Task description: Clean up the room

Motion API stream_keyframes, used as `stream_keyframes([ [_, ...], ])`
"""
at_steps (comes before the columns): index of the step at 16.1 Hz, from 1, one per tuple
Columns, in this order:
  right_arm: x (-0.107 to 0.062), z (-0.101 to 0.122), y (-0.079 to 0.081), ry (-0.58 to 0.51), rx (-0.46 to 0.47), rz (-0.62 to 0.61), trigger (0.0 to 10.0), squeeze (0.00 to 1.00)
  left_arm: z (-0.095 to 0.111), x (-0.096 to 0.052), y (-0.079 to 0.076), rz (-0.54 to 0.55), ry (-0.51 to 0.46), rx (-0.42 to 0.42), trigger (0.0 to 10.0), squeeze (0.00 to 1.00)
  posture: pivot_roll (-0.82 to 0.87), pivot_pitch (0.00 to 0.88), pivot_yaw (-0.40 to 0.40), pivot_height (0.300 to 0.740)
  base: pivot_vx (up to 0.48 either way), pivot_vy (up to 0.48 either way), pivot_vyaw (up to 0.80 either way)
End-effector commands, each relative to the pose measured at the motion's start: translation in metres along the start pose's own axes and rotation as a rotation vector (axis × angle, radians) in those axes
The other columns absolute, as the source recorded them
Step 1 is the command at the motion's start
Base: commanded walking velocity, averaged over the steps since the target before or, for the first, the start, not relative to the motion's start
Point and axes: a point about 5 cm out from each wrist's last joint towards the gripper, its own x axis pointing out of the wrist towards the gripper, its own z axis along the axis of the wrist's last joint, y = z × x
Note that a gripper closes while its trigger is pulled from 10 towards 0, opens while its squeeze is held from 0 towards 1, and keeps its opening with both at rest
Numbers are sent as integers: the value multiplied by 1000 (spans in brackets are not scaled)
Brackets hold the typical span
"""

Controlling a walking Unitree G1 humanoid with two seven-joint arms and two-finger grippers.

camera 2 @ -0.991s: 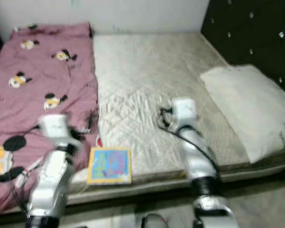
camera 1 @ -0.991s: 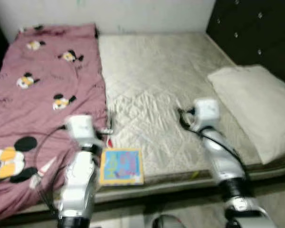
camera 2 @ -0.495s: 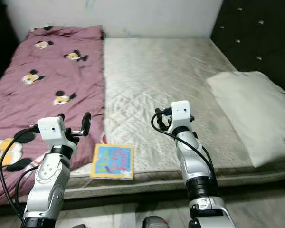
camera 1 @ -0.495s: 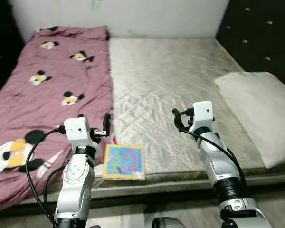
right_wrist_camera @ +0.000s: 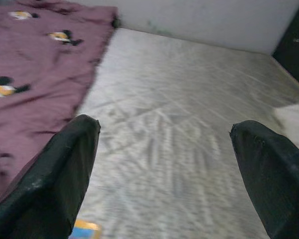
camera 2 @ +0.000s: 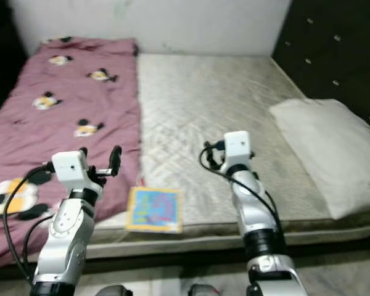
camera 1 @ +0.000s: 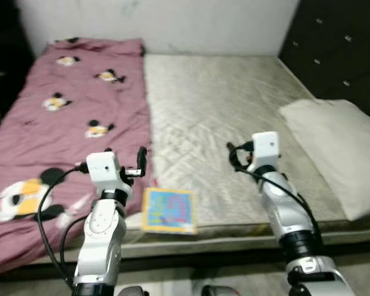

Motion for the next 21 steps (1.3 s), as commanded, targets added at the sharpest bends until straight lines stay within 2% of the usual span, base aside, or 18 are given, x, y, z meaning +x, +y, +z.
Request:
stream_keyframes([
  [1,1,1,-5,3,-5,-16,10000,0,0,1,0,7,-1,-1,10000,0,-73,12,-27,740,0,480,0],
  [8,0,-1,-4,13,-3,-15,10000,0,3,0,-1,-15,-18,-3,10000,0,-77,18,-26,740,0,0,0],
  [15,0,-1,-4,17,-4,-15,10000,0,4,0,-1,-26,-24,-7,10000,0,-78,15,-24,740,73,0,-579],
  [21,0,0,-3,0,-6,-6,10000,0,2,1,-2,-20,-12,0,10000,0,-79,16,-23,740,0,0,0],
])
